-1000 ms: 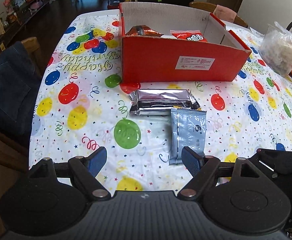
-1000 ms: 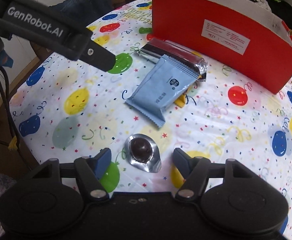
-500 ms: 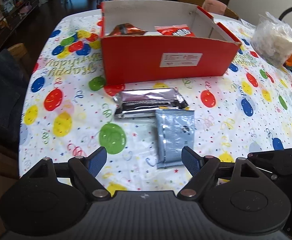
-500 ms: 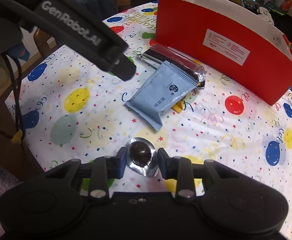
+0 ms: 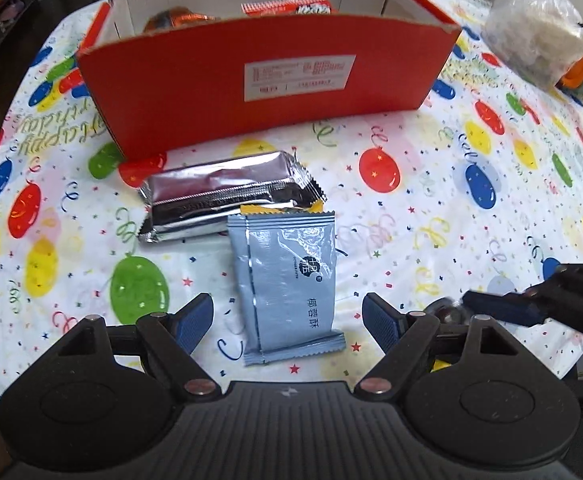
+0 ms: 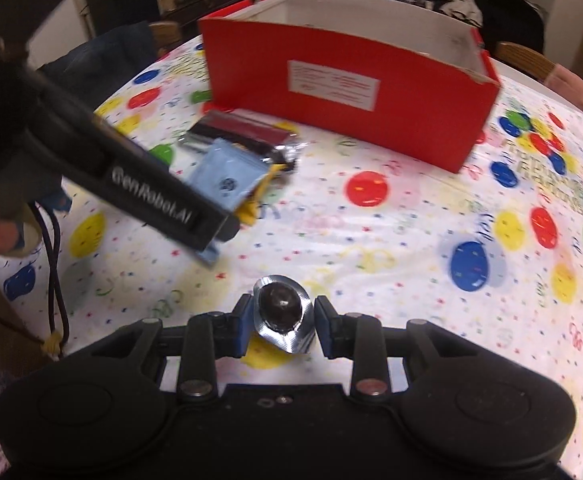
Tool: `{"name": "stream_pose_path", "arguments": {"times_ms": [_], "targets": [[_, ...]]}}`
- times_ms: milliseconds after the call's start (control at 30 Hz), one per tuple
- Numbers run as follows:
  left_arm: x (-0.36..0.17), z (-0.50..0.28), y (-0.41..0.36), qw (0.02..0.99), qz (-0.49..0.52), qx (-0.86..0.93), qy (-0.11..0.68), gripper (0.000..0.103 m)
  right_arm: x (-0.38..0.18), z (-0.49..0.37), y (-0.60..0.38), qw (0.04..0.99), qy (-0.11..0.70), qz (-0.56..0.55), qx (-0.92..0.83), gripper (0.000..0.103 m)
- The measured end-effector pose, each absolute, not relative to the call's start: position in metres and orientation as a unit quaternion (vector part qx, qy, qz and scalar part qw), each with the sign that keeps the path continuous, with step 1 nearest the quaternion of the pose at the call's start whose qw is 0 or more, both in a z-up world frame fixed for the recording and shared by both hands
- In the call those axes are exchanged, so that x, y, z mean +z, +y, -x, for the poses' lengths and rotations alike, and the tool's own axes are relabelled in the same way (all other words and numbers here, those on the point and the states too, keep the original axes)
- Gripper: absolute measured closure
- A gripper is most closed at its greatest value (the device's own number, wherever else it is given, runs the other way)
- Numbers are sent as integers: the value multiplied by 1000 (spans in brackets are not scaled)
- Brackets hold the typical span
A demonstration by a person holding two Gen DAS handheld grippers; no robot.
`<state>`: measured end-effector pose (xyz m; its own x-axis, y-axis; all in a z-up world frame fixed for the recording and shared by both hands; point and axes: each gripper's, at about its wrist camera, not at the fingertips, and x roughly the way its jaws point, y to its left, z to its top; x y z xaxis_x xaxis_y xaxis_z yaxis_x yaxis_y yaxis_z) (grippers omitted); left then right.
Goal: Organize snacks
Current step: 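Grasp the light blue biscuit packet with the left gripper while the right gripper grasps the foil chocolate ball, then lift the blue packet and chocolate ball and carry them into the red box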
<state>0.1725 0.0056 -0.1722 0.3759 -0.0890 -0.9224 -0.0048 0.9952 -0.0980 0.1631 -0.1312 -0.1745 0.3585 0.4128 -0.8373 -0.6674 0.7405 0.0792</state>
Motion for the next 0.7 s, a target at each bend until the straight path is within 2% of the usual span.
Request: {"name": "stream_pose_path", "arguments": {"times_ms": [67,233,300,700], "targets": [[-176,-175,6,826,46,-23,561,23,-174,-165,-136,815,459,135,327,73],[-182,-176,7,819,50,-24,572,48,-174,-167,-141,817,459,131,323,73],[-183,-176,8,819,49,-21,571,53,-174,-168,-142,818,459,129,322,73],[-176,-165,20,823,77,-17,563,55,-167,-174,-144,826,452,118,315,73]]}}
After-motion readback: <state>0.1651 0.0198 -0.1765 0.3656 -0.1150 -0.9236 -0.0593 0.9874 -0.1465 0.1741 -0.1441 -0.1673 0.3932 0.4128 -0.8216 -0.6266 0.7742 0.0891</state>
